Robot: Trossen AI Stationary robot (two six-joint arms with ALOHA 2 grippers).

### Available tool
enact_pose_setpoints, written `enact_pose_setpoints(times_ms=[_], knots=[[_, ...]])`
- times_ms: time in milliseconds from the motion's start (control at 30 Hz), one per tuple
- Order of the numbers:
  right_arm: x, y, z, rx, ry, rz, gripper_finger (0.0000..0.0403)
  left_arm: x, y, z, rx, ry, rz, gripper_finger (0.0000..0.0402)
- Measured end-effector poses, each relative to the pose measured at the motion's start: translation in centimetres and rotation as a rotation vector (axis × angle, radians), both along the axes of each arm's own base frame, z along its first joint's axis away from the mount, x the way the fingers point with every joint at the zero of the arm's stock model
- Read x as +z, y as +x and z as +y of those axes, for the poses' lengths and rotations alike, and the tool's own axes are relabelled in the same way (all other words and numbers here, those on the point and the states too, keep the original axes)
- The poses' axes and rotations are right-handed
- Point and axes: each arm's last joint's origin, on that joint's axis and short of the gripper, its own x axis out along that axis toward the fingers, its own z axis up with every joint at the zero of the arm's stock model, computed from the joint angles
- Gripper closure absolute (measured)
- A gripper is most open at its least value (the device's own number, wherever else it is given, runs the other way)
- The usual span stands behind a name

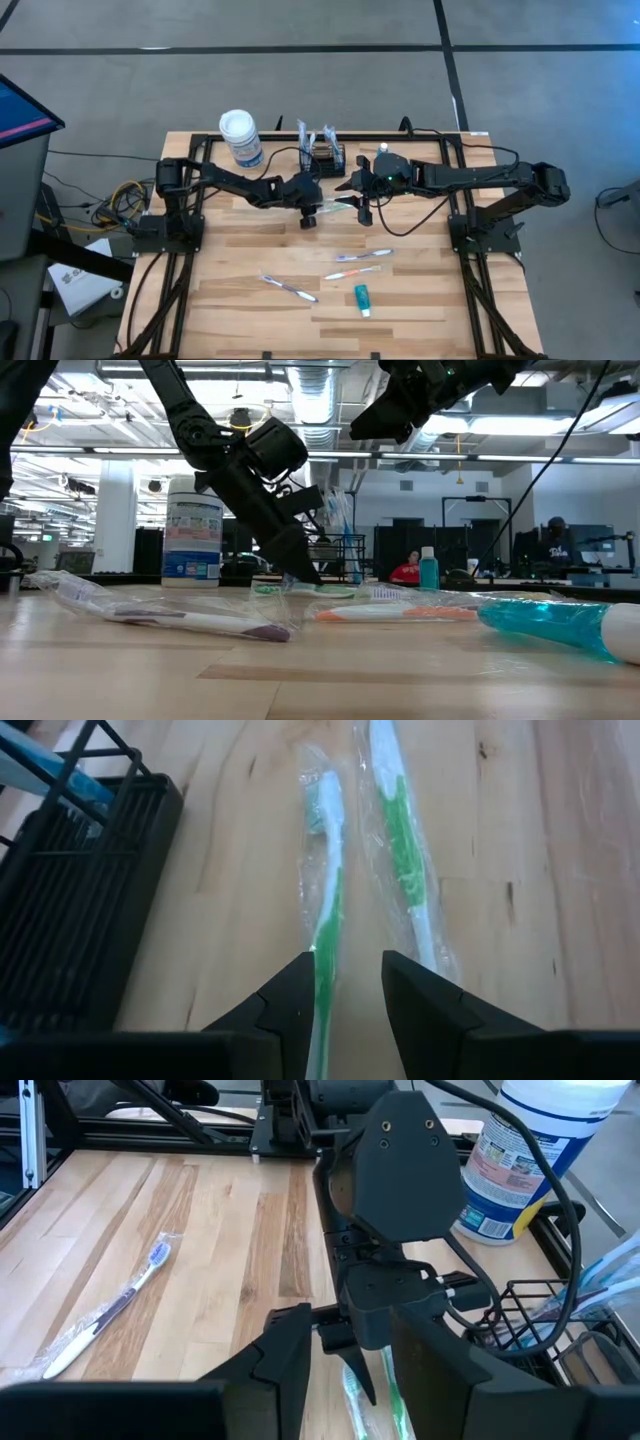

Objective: Pick & Place toothbrushing station
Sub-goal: Put the top green toothbrush into the black wire organizer

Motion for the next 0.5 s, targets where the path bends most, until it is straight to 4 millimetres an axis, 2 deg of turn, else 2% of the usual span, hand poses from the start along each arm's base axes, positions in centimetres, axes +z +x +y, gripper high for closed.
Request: enact_pose_setpoints(times_ms=[367, 500], knots=[[0.00, 0.00, 0.00, 0.000, 0.000, 0.000, 0.0276, -0.13, -0.13, -0.02, 0.002, -0.002, 0.020, 0.0290], [0.00, 0.00, 0.00, 0.000, 0.000, 0.000, 0.0276, -0.17, -0.18, -0.02, 0.003, -0.002, 0.026, 0.0309]])
